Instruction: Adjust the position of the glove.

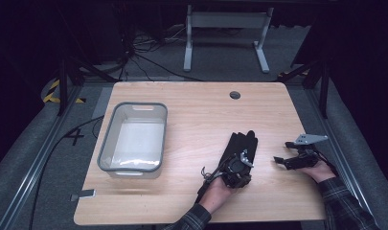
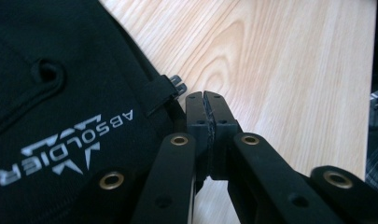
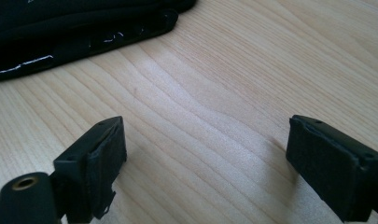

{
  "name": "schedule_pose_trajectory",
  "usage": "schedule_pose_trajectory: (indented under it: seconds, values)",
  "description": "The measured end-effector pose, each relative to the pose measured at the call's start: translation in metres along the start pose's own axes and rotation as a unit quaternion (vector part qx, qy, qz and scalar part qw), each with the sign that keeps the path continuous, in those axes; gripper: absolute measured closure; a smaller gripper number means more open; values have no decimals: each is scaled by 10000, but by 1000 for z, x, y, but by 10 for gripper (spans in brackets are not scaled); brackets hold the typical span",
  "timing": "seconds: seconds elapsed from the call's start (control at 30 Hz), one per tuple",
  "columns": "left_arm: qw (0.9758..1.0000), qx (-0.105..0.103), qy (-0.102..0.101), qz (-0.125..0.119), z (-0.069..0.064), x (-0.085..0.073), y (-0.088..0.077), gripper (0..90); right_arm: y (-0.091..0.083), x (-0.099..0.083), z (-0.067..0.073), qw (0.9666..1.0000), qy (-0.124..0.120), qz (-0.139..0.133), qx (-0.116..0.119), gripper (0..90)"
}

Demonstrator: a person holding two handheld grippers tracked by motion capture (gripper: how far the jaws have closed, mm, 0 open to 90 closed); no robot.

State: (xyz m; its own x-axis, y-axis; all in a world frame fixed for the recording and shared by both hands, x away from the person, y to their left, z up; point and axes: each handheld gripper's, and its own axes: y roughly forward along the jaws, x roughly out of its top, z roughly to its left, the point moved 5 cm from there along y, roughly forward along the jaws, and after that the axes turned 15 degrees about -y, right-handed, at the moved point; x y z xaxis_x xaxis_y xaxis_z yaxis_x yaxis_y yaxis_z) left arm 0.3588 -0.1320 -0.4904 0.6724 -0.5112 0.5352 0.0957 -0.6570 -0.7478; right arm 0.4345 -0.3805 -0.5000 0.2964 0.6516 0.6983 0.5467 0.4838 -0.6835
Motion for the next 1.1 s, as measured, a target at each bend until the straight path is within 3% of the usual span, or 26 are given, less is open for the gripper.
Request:
schedule_pose_trajectory:
  seconds: [0.13, 0.33, 0.7, 0.83, 0.9, 1.1]
  values:
    - [9998, 86, -167, -61, 12, -5, -10, 896, 0, 0, 0, 10000, -3, 3, 0, 125]
    - [9992, 319, -231, -76, 32, -11, -25, 897, 0, 0, 0, 10000, -6, 0, 0, 125]
    - [9953, 785, -508, -239, 72, -11, -50, 897, 0, 0, 0, 10000, -5, -1, 0, 124]
    - [9955, 702, -546, -322, 73, -11, -56, 896, 0, 0, 0, 10000, -6, -1, 1, 124]
    - [9958, 721, -442, -348, 69, -9, -60, 887, 0, 0, 0, 10000, -4, -1, 2, 124]
    - [9966, 662, -156, -462, 61, 5, -70, 737, 0, 0, 0, 10000, -6, -2, 3, 124]
